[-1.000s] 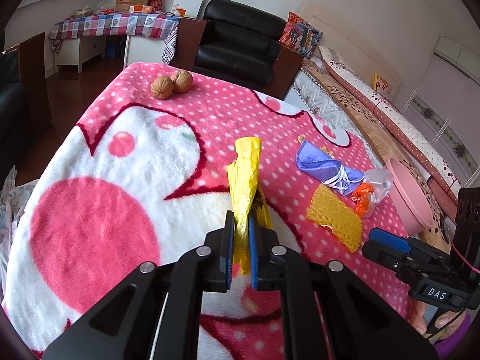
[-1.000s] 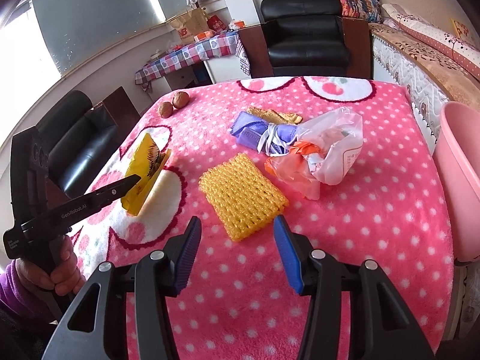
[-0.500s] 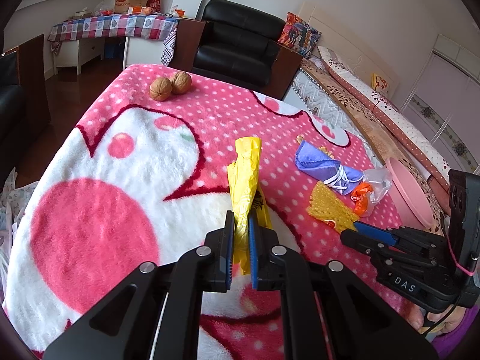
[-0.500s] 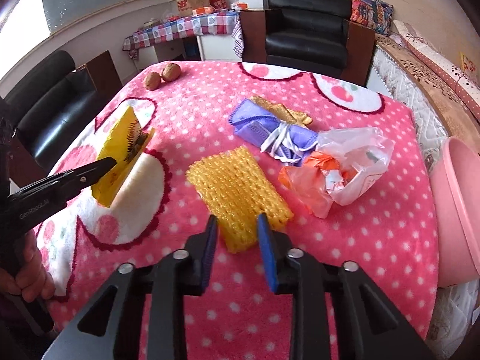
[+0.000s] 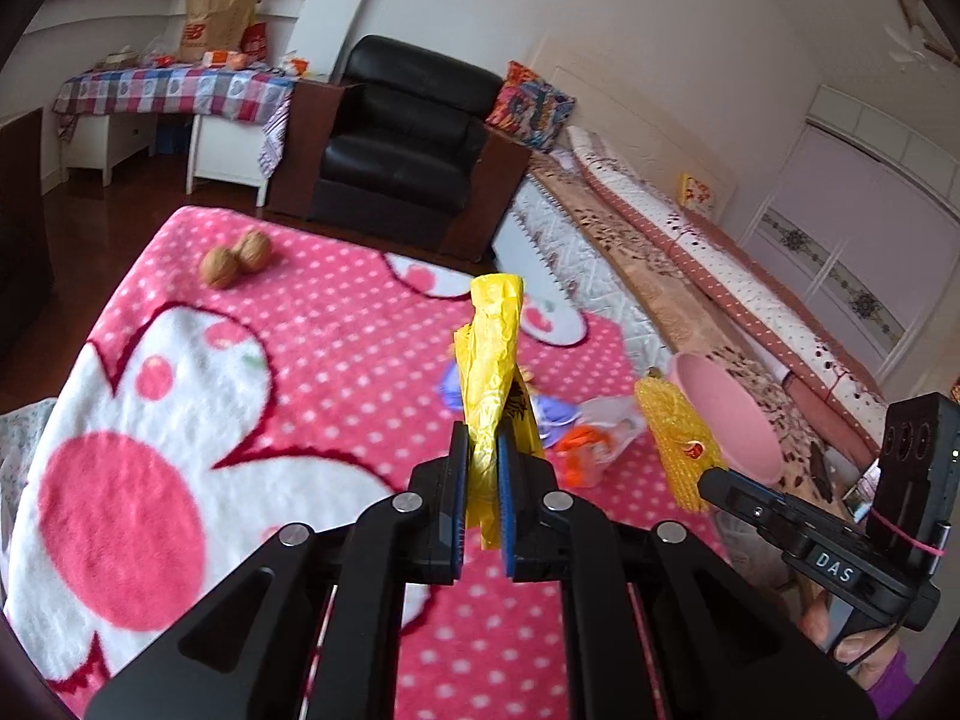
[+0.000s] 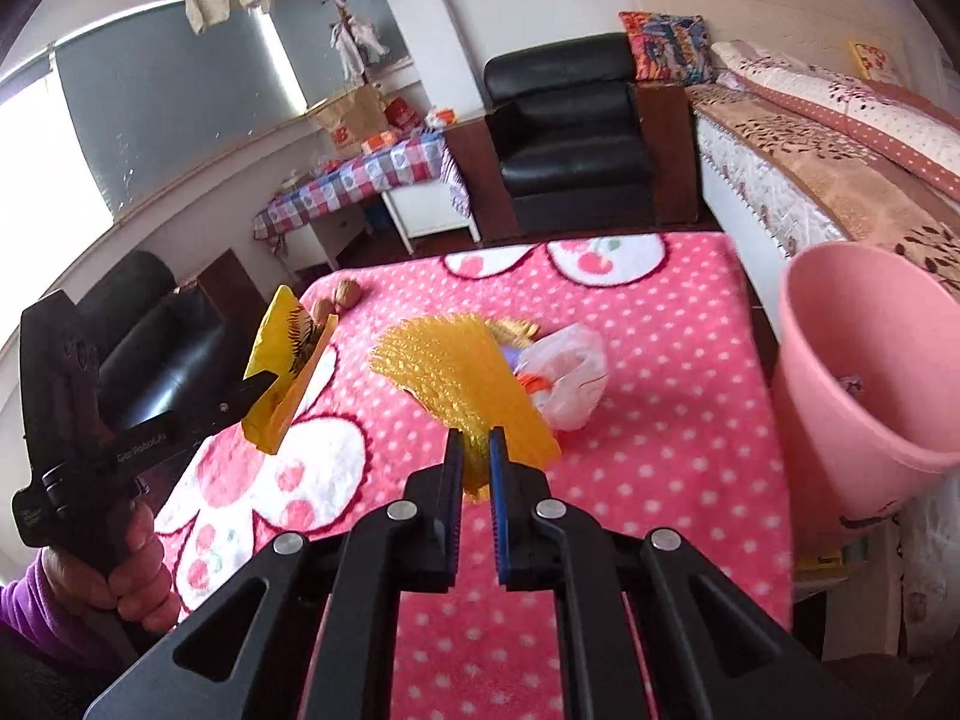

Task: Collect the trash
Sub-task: 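Carry the yellow bag and mesh sleeve over the pink bucket with both grippers, then open both grippers to drop the yellow items into the bucket, then move both grippers back to the blue cloth and clear bag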

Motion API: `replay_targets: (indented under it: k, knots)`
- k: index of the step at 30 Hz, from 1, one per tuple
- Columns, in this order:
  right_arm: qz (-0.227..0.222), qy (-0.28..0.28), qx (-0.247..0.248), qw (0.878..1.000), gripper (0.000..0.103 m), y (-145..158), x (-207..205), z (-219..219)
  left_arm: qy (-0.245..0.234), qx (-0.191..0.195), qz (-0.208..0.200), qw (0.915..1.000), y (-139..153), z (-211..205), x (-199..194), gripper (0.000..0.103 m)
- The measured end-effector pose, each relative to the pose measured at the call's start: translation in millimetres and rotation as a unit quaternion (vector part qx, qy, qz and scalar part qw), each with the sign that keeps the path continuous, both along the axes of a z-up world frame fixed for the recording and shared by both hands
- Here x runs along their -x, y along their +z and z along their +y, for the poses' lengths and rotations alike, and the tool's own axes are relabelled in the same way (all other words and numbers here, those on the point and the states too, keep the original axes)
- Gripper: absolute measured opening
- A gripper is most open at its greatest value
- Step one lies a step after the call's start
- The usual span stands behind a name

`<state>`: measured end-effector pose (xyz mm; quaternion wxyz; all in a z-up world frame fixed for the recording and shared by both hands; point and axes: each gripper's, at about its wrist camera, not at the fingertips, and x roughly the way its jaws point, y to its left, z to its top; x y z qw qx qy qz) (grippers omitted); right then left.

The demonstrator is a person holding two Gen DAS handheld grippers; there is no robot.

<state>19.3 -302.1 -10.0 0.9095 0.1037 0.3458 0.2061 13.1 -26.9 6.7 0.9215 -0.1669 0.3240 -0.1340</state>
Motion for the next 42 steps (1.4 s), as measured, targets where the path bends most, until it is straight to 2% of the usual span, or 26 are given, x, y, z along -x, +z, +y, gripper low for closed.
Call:
replay_targets:
  k: [5,10,15,20,29,31,33,35,39,42]
  knots:
    - [-0.031,-0.08,-0.002,0.996,0.007,22,2,-55,-0.067,0.018,-0.027,0.9972,27,-60,-18,0.008]
    - [-0.033,-0.148,-0.002,0.988,0.008,26,-5,-107,-0.133,0.011,-0.041,0.9902,37,-134,-36,0.008]
    - [-0.016,-0.197,-0.008,0.98,0.008,12,-18,-150,-0.171,0.0,-0.045,0.9842,33,-194,-56,0.008]
    - [0.001,-0.225,-0.018,0.974,0.008,-6,-30,-181,-0.198,-0.002,-0.021,0.98,16,-239,-82,0.008]
    - [0.023,-0.245,-0.029,0.969,0.008,-31,-46,-209,-0.221,-0.001,0.019,0.9752,-13,-271,-101,0.009]
    - [0.024,-0.247,-0.03,0.968,0.01,-34,-49,-212,-0.224,-0.002,0.028,0.9741,-18,-277,-105,0.015]
    - [0.025,-0.25,-0.028,0.967,0.015,-37,-52,-216,-0.226,-0.006,0.032,0.9735,-21,-280,-107,0.037]
    - [0.026,-0.251,-0.025,0.967,0.024,-39,-53,-216,-0.226,-0.009,0.028,0.9737,-22,-282,-107,0.039]
    - [0.027,-0.252,-0.025,0.967,0.027,-39,-51,-215,-0.227,-0.015,0.028,0.9733,-20,-283,-106,0.04]
    - [0.015,-0.248,-0.013,0.968,0.032,-32,-43,-205,-0.22,-0.018,0.008,0.9753,-11,-274,-98,0.039]
